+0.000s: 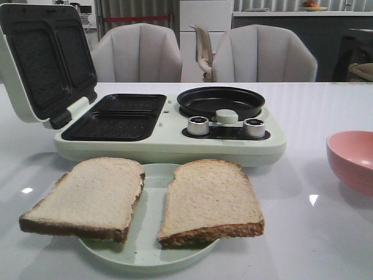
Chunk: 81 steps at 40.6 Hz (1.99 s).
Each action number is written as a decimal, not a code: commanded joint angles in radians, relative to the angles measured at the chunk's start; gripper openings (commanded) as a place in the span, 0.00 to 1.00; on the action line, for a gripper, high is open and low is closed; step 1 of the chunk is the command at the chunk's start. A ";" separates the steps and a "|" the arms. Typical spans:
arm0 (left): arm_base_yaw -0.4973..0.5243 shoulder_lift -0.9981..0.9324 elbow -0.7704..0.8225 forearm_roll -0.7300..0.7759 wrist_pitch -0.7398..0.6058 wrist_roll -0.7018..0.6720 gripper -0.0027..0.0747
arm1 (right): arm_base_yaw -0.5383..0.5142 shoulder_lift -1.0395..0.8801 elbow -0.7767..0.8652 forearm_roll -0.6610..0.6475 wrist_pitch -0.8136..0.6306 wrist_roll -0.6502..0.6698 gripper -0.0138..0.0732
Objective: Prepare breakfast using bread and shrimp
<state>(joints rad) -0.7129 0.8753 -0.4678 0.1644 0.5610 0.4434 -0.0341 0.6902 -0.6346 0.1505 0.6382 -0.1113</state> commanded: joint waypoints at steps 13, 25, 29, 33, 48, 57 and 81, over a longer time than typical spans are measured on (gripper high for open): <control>-0.265 0.335 -0.013 0.897 -0.070 -0.856 0.65 | 0.004 0.005 -0.029 0.010 -0.062 -0.002 0.73; -0.264 0.556 -0.067 1.206 0.011 -1.110 0.65 | 0.004 0.005 -0.029 0.010 -0.062 -0.002 0.73; -0.264 0.611 -0.074 1.250 0.011 -1.110 0.65 | 0.004 0.005 -0.029 0.010 -0.062 -0.002 0.73; -0.264 0.654 -0.074 1.272 0.045 -1.110 0.65 | 0.004 0.005 -0.029 0.010 -0.062 -0.002 0.73; -0.264 0.681 -0.074 1.276 0.078 -1.110 0.29 | 0.004 0.005 -0.029 0.010 -0.062 -0.002 0.73; -0.284 0.653 -0.074 1.232 0.086 -1.110 0.16 | 0.004 0.005 -0.029 0.010 -0.062 -0.002 0.73; -0.277 0.396 -0.151 1.696 0.345 -1.113 0.16 | 0.004 0.005 -0.029 0.010 -0.062 -0.002 0.73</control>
<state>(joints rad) -1.0257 1.2830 -0.5559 1.7648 0.8775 -0.6515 -0.0341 0.6902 -0.6346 0.1505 0.6382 -0.1113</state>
